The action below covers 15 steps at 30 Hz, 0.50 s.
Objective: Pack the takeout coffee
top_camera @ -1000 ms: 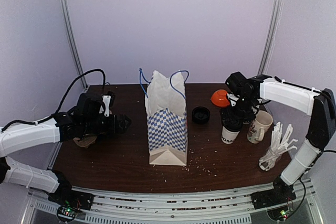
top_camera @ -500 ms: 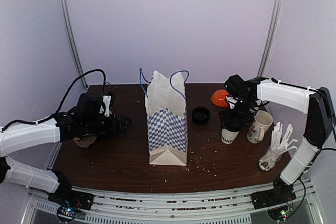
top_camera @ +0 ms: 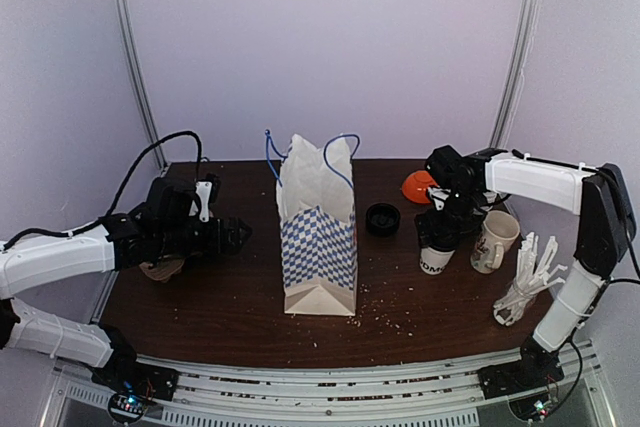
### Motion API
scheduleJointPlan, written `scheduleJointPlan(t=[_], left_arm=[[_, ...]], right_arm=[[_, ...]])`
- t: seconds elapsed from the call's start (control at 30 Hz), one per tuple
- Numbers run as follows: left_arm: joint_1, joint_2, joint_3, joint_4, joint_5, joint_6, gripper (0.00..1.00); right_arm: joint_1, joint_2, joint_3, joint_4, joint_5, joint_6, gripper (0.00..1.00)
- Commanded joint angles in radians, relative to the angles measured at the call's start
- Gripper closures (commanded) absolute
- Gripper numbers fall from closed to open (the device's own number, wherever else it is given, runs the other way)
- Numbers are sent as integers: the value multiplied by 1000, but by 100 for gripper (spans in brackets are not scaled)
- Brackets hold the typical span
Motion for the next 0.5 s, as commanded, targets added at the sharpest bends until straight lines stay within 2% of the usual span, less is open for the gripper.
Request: scheduleJointPlan(t=[0.0, 0.23, 0.47], left_arm=[[2, 6, -2, 37, 7, -4, 2], [2, -2, 2, 32, -3, -4, 2], [2, -16, 26, 20, -12, -3, 2]], right_arm=[[-9, 24, -6, -6, -19, -13, 5], [-9, 18, -6, -4, -28, -17, 12], [-10, -21, -4, -15, -36, -21, 13]])
